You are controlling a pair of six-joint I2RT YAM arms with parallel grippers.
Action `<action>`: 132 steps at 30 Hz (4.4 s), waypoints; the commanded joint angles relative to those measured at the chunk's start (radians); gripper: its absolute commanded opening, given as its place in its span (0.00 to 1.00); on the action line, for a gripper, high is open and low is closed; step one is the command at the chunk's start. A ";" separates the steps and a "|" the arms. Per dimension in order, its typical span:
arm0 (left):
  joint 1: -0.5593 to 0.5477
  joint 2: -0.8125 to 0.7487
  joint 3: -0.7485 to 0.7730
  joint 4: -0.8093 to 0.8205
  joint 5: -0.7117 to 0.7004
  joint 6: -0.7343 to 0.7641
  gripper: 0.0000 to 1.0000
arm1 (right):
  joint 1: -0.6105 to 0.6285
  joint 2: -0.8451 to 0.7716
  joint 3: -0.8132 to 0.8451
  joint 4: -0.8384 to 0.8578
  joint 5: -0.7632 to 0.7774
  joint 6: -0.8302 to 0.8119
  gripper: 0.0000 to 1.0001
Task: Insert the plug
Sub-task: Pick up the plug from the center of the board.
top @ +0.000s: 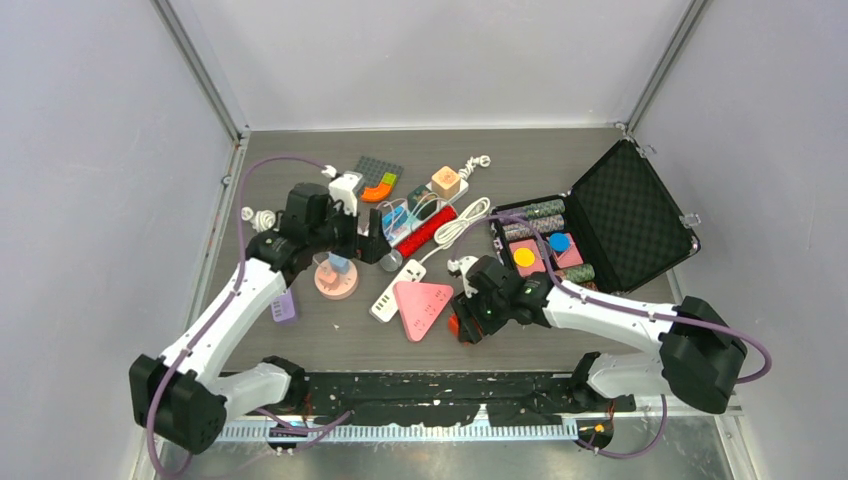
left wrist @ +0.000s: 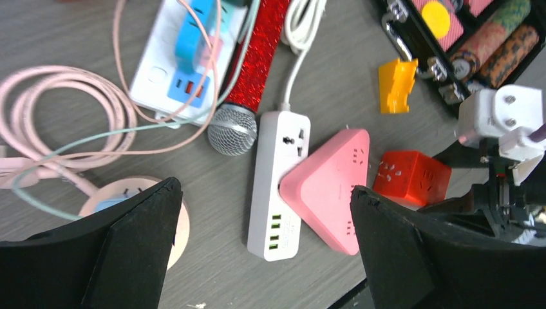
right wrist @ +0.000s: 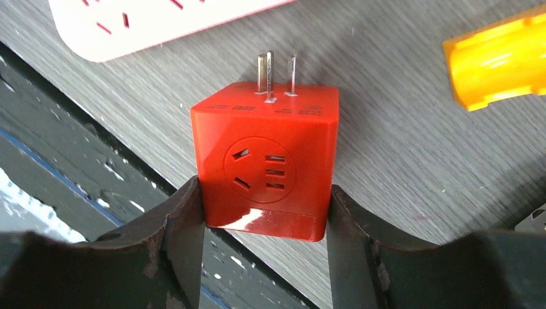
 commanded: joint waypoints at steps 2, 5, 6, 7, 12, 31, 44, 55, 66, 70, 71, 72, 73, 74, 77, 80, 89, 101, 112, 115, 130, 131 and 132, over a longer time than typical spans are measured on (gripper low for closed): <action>0.003 -0.124 -0.051 0.167 -0.159 -0.073 1.00 | 0.007 -0.019 0.003 0.086 0.037 -0.012 0.30; 0.005 -0.184 -0.083 0.215 -0.163 -0.114 1.00 | 0.006 -0.082 -0.012 0.145 0.010 -0.045 0.21; 0.005 -0.199 -0.078 0.207 -0.143 -0.130 0.99 | 0.006 -0.123 -0.020 0.160 -0.002 -0.053 0.20; 0.008 -0.205 -0.067 0.188 -0.058 -0.132 1.00 | 0.007 -0.147 -0.024 0.192 -0.026 -0.069 0.19; 0.006 -0.246 -0.071 0.194 0.135 -0.251 1.00 | 0.010 -0.292 -0.045 0.325 -0.111 -0.125 0.17; -0.088 -0.114 -0.085 0.237 0.458 -0.646 0.95 | 0.032 -0.133 0.278 0.426 -0.201 -0.331 0.14; -0.087 -0.084 -0.047 0.235 0.541 -0.717 0.29 | 0.032 -0.121 0.293 0.453 -0.181 -0.324 0.27; -0.057 -0.140 0.020 0.190 0.425 -0.961 0.00 | 0.032 -0.209 0.195 0.609 -0.175 -0.267 0.98; -0.058 -0.298 0.049 0.088 0.147 -1.243 0.00 | 0.032 -0.170 0.213 0.773 -0.197 -0.167 0.97; -0.056 -0.317 0.030 0.131 0.179 -1.339 0.00 | 0.032 -0.140 0.249 0.814 -0.238 -0.118 0.97; -0.058 -0.322 0.022 0.152 0.191 -1.368 0.00 | 0.031 -0.134 0.253 0.832 -0.246 -0.099 0.98; -0.057 -0.325 0.011 0.178 0.206 -1.398 0.00 | 0.032 -0.122 0.260 0.843 -0.257 -0.076 0.98; -0.057 -0.331 0.003 0.200 0.220 -1.428 0.00 | 0.032 -0.114 0.261 0.866 -0.259 -0.066 0.99; -0.057 -0.334 -0.003 0.221 0.229 -1.451 0.00 | 0.031 -0.111 0.264 0.875 -0.257 -0.050 0.99; -0.057 -0.346 -0.011 0.248 0.241 -1.489 0.00 | 0.031 -0.106 0.262 0.924 -0.237 -0.033 0.98; -0.058 -0.352 -0.044 0.297 0.270 -1.535 0.00 | 0.032 -0.107 0.256 0.962 -0.228 -0.029 0.88; -0.057 -0.345 -0.105 0.489 0.347 -1.587 0.00 | 0.031 -0.091 0.267 1.006 -0.287 0.003 0.75; -0.058 -0.346 -0.219 0.921 0.367 -1.715 0.00 | 0.032 -0.167 0.045 1.415 -0.399 -0.025 0.86; -0.057 -0.350 -0.207 0.876 0.379 -1.700 0.00 | 0.032 -0.128 0.102 1.401 -0.350 -0.037 0.67; -0.057 -0.350 -0.207 0.856 0.383 -1.692 0.00 | 0.032 -0.124 0.131 1.345 -0.338 -0.034 0.81; -0.057 -0.342 -0.214 0.838 0.389 -1.685 0.00 | 0.031 -0.114 0.178 1.244 -0.293 0.002 0.73; -0.057 -0.342 -0.214 0.837 0.391 -1.684 0.00 | 0.031 -0.110 0.180 1.237 -0.281 0.009 0.74; -0.057 -0.340 -0.214 0.836 0.390 -1.685 0.00 | 0.031 -0.106 0.180 1.237 -0.276 0.012 0.78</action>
